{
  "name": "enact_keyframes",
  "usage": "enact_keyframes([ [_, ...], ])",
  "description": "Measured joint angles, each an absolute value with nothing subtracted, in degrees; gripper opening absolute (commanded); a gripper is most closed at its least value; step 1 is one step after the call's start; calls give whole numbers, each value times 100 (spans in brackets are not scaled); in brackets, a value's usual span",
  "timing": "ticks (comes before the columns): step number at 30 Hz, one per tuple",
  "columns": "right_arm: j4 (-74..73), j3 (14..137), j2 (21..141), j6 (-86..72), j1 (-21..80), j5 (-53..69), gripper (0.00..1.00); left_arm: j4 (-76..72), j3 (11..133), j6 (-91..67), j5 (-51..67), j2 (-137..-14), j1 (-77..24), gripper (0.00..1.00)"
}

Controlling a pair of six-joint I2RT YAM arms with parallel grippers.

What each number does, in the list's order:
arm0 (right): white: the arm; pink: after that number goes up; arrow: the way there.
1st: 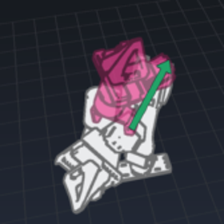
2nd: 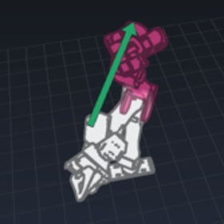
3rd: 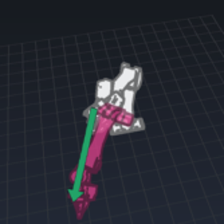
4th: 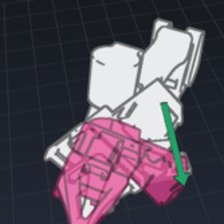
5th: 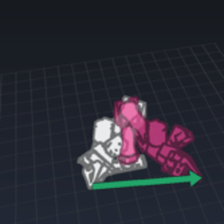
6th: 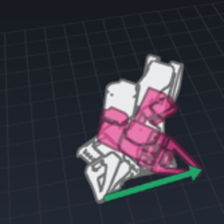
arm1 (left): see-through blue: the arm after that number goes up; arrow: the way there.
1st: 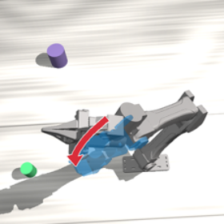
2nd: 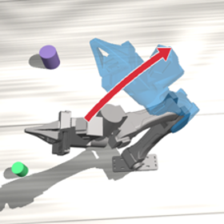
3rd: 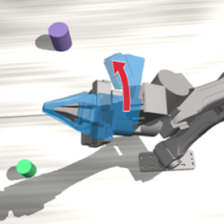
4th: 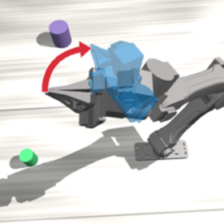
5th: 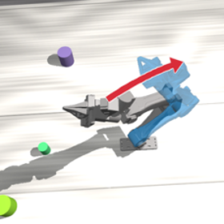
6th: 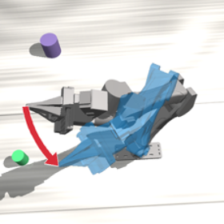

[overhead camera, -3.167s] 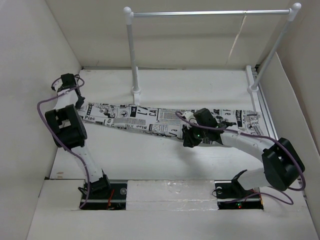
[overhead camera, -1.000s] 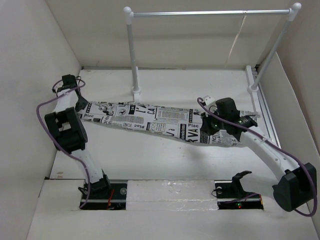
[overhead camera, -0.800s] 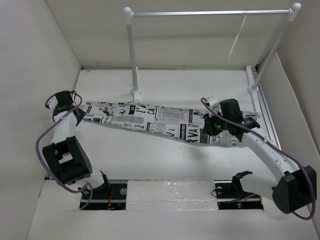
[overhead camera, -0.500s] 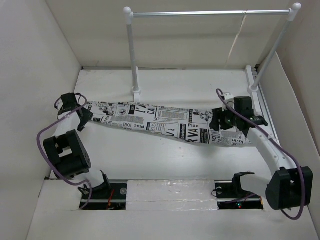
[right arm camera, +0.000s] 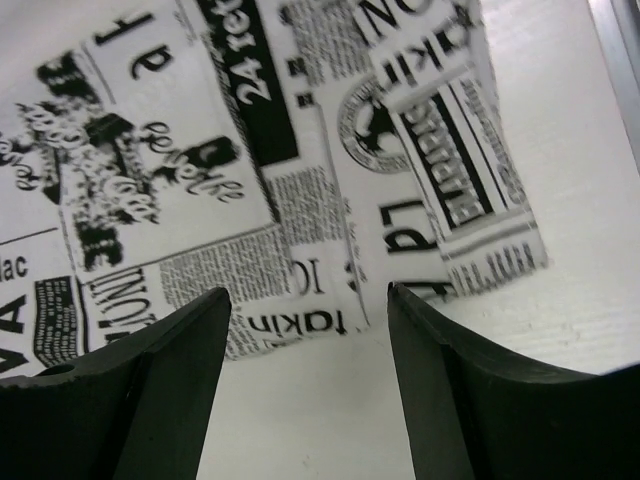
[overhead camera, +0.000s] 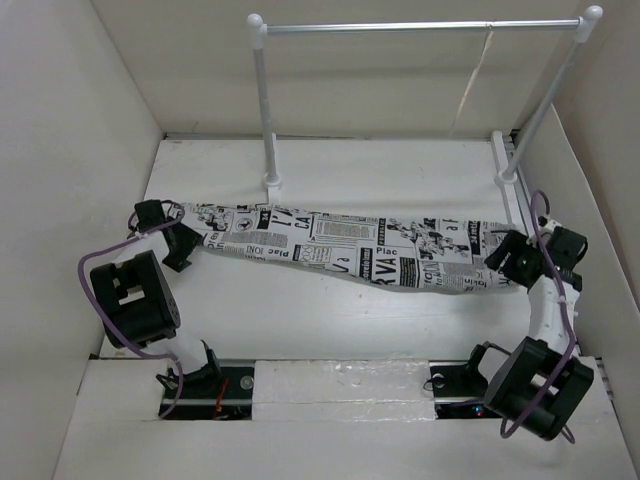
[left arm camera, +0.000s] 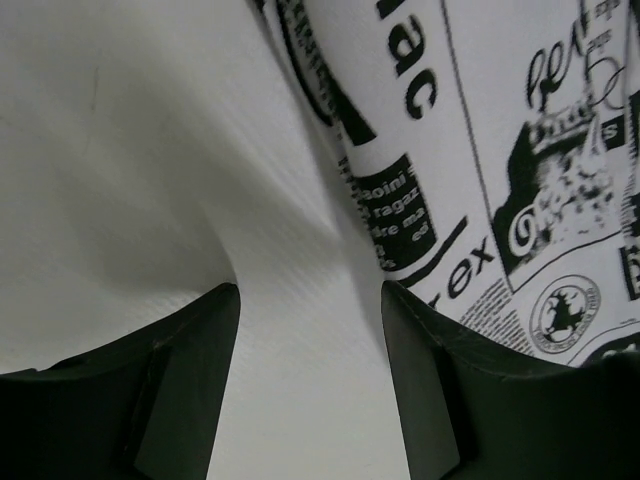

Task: Place the trousers on the hanger
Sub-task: Fold the trousers at the center of the board.

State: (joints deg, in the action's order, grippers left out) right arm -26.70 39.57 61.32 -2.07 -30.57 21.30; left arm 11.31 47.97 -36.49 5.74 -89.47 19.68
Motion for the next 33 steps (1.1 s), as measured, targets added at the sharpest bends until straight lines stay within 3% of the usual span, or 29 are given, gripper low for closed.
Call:
enact_keyframes([
  [6,-2705,3328,5629,-416,-3739,1933,74,784,5153,-3719,801,-9389,1970,52],
  [8,-2670,3208,5682,-451,-3988,1935,74,663,5258,-3747,840,-9535,1970,38],
  [9,-2628,3159,5743,-502,-4071,1942,75,611,5290,-3789,845,-9605,1970,26],
  [10,-2543,3103,5837,-556,-4143,1946,75,578,5334,-3795,858,-9686,1970,5],
  [11,-2434,3050,5948,-631,-4185,1953,75,537,5354,-3811,858,-9758,1970,0],
  [17,-1157,2899,7120,-1267,-4268,2368,71,742,5566,-3833,836,-9894,1981,0],
  [19,-624,2849,7336,-1459,-4309,2596,54,803,5577,-3828,788,-9894,1999,0],
  [20,-419,2797,7408,-1527,-4338,2679,34,834,5577,-3828,768,-9885,2025,0],
  [24,-392,2724,7533,-1603,-4602,2917,10,1103,5509,-3813,414,-9699,2152,0],
  [25,-504,2724,7494,-1570,-4678,2980,10,1168,5422,-3811,307,-9588,2178,0],
  [27,-849,2724,7336,-1385,-4936,3100,13,1339,5192,-3791,121,-9301,2222,0],
  [28,-1094,2724,7188,-1286,-5146,3166,20,1461,5057,-3782,32,-9118,2246,0],
  [29,-1315,2724,7041,-1173,-5325,3183,32,1610,4930,-3767,-51,-8925,2259,0],
  [30,-1525,2724,6882,-1070,-5505,3192,64,1743,4801,-3743,-123,-8726,2268,0],
  [32,-1695,2727,6598,-888,-5725,3046,78,1955,4578,-3664,-325,-8311,2276,0],
  [33,-1706,2755,6528,-808,-5815,2998,80,2047,4523,-3632,-427,-8123,2300,0],
])
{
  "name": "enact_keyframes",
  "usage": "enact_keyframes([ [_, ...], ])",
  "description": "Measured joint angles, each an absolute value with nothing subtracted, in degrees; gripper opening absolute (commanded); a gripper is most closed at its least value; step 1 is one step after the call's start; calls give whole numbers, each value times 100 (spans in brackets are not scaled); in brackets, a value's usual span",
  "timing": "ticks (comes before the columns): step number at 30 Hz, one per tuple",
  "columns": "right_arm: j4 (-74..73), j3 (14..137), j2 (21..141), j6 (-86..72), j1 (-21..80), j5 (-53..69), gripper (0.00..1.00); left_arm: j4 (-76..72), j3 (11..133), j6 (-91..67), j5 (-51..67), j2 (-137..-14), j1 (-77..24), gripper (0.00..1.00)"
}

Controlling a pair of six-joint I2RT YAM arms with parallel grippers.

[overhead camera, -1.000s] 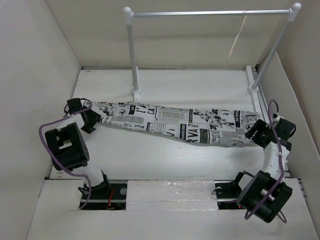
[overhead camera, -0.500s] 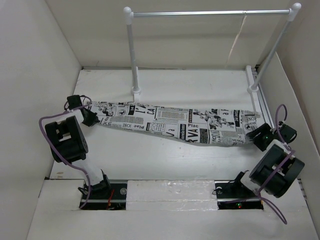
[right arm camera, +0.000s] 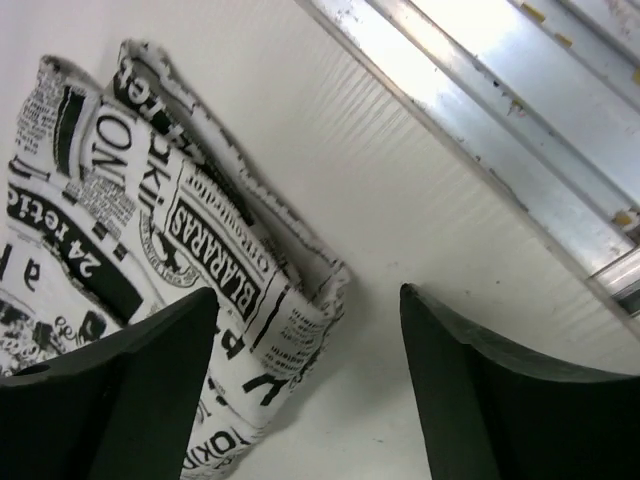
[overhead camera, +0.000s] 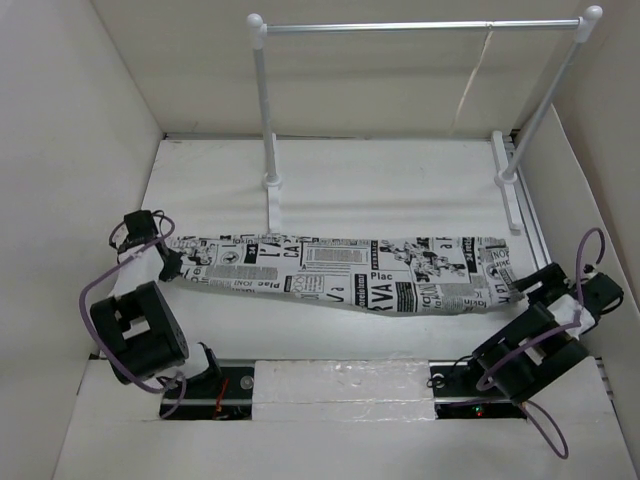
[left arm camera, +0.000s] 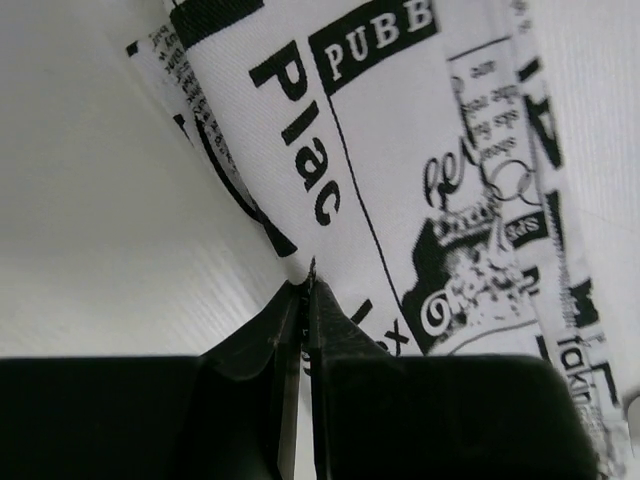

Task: Place the trousers on the hanger
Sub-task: Fold the trousers at the center of the board.

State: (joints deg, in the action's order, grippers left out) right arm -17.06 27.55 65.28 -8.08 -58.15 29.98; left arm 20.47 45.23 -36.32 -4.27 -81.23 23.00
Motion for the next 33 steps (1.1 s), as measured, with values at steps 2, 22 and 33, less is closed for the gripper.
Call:
enact_keyframes([
  [2,-1710,2853,6622,-681,-5859,2954,81,2174,4499,-3599,-572,-7822,2298,7],
  [22,-1778,2821,7122,239,-6348,4010,80,1931,4633,-3597,731,-6847,1776,5],
  [33,-816,2349,7325,-86,-6265,4534,75,1520,4895,-3378,709,-6726,-381,0],
])
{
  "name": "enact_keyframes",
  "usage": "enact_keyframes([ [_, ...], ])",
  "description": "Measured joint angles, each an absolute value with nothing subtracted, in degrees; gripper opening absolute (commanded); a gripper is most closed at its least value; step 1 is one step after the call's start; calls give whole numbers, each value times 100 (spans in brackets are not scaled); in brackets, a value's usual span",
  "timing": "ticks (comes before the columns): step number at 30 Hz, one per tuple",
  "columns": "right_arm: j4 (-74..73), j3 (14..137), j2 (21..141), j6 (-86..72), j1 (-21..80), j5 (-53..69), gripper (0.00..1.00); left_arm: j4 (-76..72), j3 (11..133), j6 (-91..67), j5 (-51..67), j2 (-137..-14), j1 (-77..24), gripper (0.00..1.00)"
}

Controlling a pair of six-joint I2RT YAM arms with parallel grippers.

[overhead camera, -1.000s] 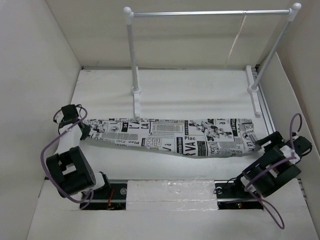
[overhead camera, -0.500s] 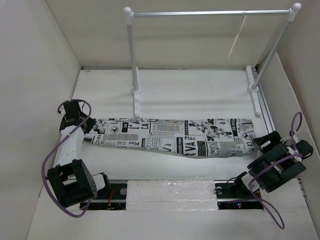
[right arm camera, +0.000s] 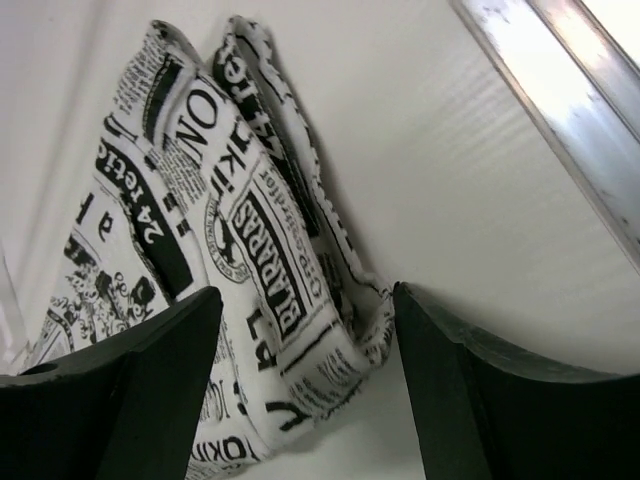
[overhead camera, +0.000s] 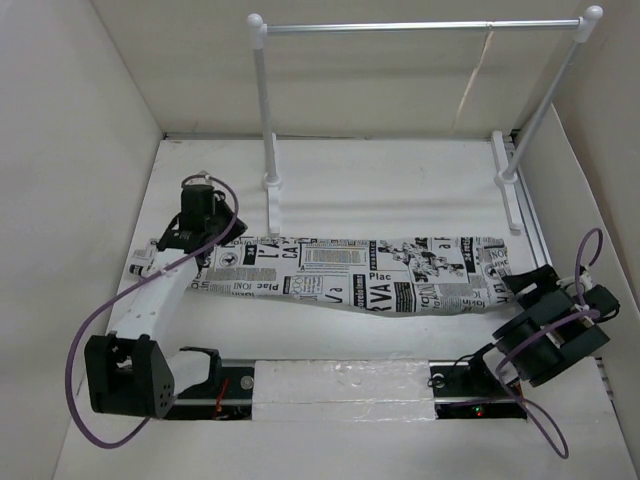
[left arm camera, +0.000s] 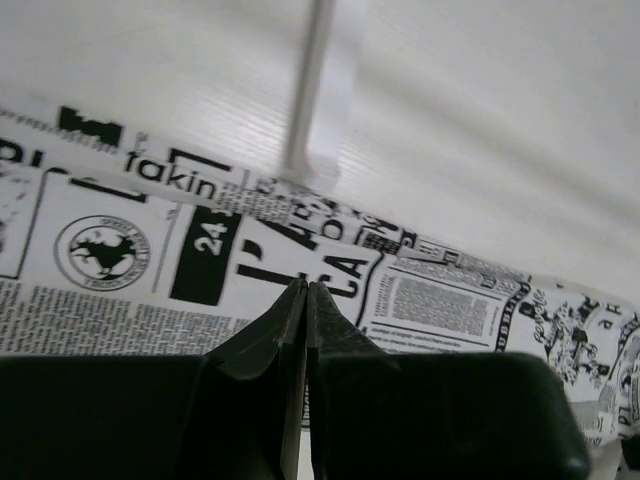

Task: Place the trousers on the hanger
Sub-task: Fold the trousers at the center of the board.

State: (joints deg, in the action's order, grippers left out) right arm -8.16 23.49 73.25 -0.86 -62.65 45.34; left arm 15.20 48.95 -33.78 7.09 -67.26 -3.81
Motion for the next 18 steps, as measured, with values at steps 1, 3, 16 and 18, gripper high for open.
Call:
enact_keyframes([
  [1,-642,2346,7470,-148,-6208,4659,65,1479,4958,-3332,659,-6687,-617,0],
  [3,-362,2316,7686,-222,-6165,4799,50,1385,4974,-3273,639,-6552,-840,0],
  [16,-1732,3664,5988,-1052,-4292,4484,0,934,4045,-3256,1007,-6560,-1120,0],
  [18,-1787,4211,5682,-1319,-3647,4303,0,974,4421,-3258,854,-6932,-1638,0],
])
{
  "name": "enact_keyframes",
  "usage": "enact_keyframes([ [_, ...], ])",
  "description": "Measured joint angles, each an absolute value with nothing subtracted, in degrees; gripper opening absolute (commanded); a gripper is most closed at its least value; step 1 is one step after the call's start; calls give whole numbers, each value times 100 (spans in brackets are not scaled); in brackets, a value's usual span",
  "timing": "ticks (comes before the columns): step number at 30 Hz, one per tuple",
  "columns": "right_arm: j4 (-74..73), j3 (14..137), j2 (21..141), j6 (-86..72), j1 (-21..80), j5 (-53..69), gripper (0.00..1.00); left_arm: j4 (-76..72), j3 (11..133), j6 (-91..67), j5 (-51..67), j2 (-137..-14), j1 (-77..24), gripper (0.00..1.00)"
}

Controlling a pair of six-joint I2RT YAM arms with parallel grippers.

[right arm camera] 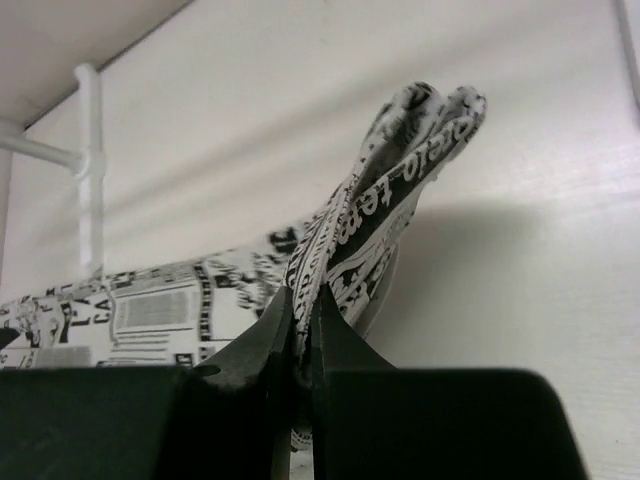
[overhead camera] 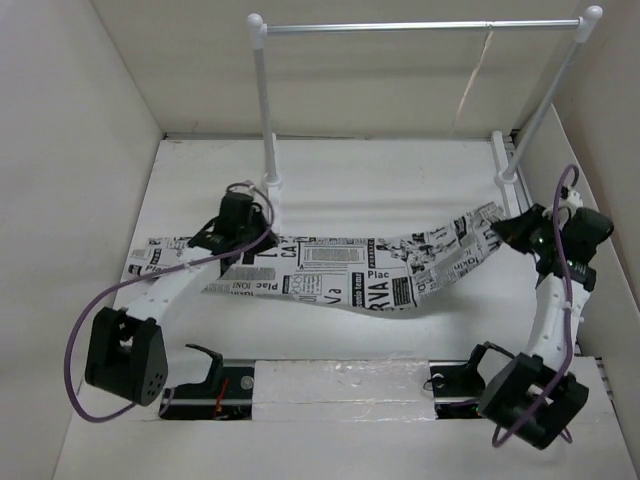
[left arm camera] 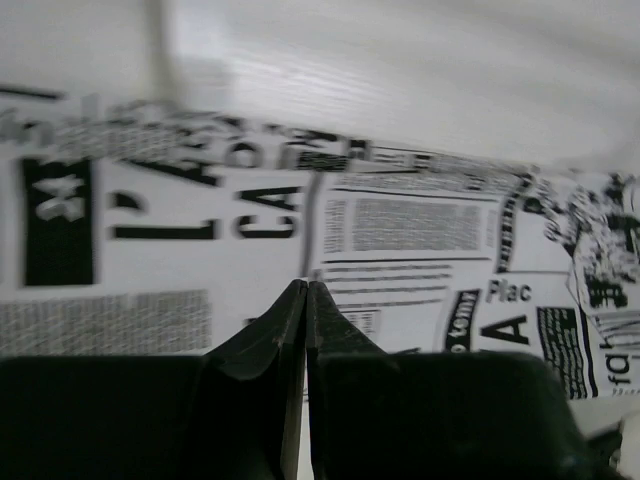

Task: Place the trousers on the hanger
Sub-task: Fold the trousers at the center of the board.

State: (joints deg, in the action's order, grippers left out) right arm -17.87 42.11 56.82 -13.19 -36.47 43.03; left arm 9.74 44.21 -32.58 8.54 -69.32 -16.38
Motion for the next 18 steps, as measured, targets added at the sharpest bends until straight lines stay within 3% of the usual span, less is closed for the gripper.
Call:
enact_keyframes([
  [5,-2416,6025,5568,-1426,-2574,3662,0,703,5459,-3487,272,-7607,-3597,0],
  [10,-3070,7037,5535,-1144,-2928,3468,0,242,5511,-3944,75,-8014,-5017,0],
  [18,-4414,8329,5940,-738,-2891,3011,0,16,5983,-4403,102,-9918,-5870,0],
])
